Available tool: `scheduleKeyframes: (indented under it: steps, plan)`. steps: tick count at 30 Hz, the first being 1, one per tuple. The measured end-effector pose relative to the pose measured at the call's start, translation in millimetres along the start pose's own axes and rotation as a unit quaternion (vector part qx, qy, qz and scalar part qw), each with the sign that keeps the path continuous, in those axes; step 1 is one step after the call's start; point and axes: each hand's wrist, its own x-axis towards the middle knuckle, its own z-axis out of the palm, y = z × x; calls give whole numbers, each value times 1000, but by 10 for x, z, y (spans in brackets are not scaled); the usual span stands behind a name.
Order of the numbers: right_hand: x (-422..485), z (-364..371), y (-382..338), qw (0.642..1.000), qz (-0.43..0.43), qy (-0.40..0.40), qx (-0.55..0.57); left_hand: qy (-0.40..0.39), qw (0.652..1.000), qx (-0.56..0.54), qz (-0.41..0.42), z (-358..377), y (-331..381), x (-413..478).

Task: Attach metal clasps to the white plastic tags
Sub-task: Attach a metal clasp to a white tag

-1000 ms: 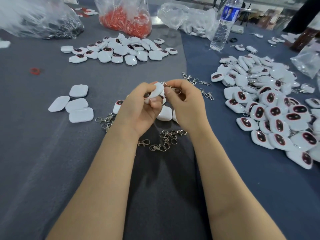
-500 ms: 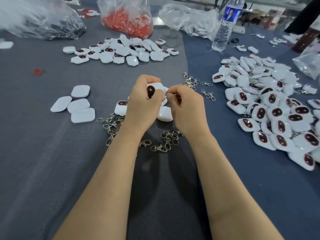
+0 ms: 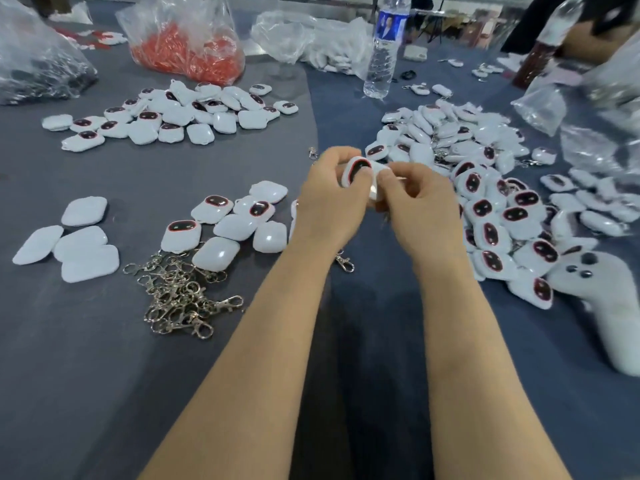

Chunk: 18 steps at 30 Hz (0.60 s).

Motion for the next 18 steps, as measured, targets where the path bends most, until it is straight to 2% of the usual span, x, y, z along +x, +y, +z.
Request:
scheduleKeyframes:
  steps: [4,7,10,14,18]
  plan:
    - [66,-379,223,993,32,98,-55,-77,997,20,-1,542,0,11]
    - [94,-602,372,978,53,161,-124,-100,993,56,5,898,-46,0]
    - [118,-738,498,966,84,182,-164,-105,991,79,3,1153,-113,-21]
    - [148,-789,615,950,84,185,-237,-108,983,145,45,1327,-233,-4]
    - [169,-780,665,947,97,196,-237,-111,983,140,38,1376,-273,18]
